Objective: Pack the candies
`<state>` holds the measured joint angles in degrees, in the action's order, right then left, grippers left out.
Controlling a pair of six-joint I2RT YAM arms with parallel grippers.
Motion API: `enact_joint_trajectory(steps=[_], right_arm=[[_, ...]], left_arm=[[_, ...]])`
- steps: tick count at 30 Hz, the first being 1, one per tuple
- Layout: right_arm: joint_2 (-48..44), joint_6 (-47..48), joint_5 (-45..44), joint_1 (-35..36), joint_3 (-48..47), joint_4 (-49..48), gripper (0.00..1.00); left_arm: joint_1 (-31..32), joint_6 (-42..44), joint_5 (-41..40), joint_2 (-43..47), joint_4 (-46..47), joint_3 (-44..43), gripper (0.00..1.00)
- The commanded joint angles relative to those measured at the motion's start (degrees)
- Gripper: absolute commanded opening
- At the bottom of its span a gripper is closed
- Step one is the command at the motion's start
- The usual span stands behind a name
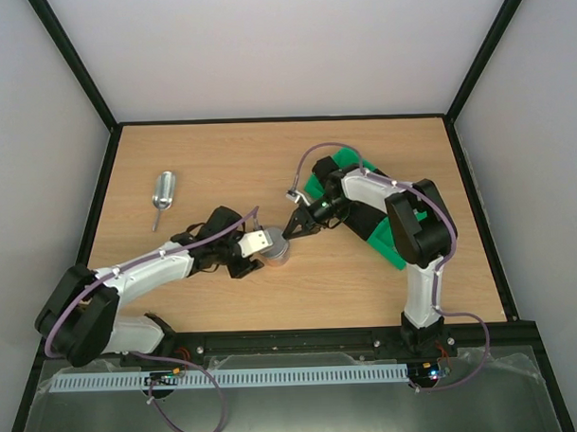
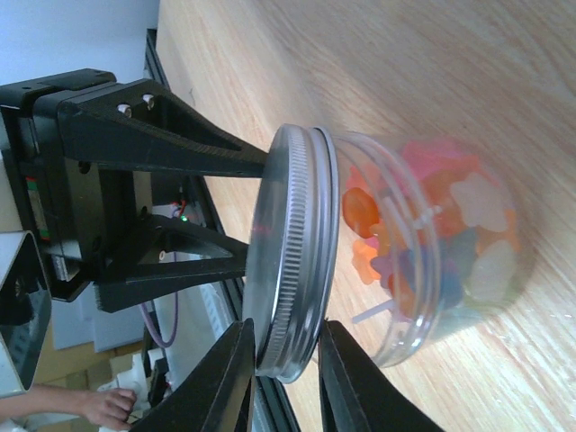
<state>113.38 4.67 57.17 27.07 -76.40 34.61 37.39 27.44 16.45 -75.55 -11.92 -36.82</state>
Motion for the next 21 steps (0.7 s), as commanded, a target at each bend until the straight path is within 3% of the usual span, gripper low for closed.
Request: enact_joint_trajectory(steps=[1,5,10,14,21], right_arm=[[-0.9,-1.2,-3.0,-1.5,0.2,1.2,0.23],[-1.2,-0.9,-6.0,-1.9,-0.2,2.0,0.37],[-2.1,-1.7,-9.5,-1.9,-0.1,1.0,0.44],[-3.3,-3.2,-10.1,-1.9,0.5,-0.1,0.57],[-3.3,-6.1,-10.0,-0.7,1.4,-4.1,0.51]], left_arm=[[0.5,-1.2,0.2,-1.2,2.1,-2.2,0.55],[0.5,-1.7,0.4,-1.9,2.4,-2.9,0.55],[0.6,-1.9,0.6,-2.6,1.8,-4.0,0.54],[0.1,-1.4,1.7,-0.7,-3.0,-5.1,0.54],[-1.8,-1.8,4.5,4.1,-9.6,-8.5,0.52]])
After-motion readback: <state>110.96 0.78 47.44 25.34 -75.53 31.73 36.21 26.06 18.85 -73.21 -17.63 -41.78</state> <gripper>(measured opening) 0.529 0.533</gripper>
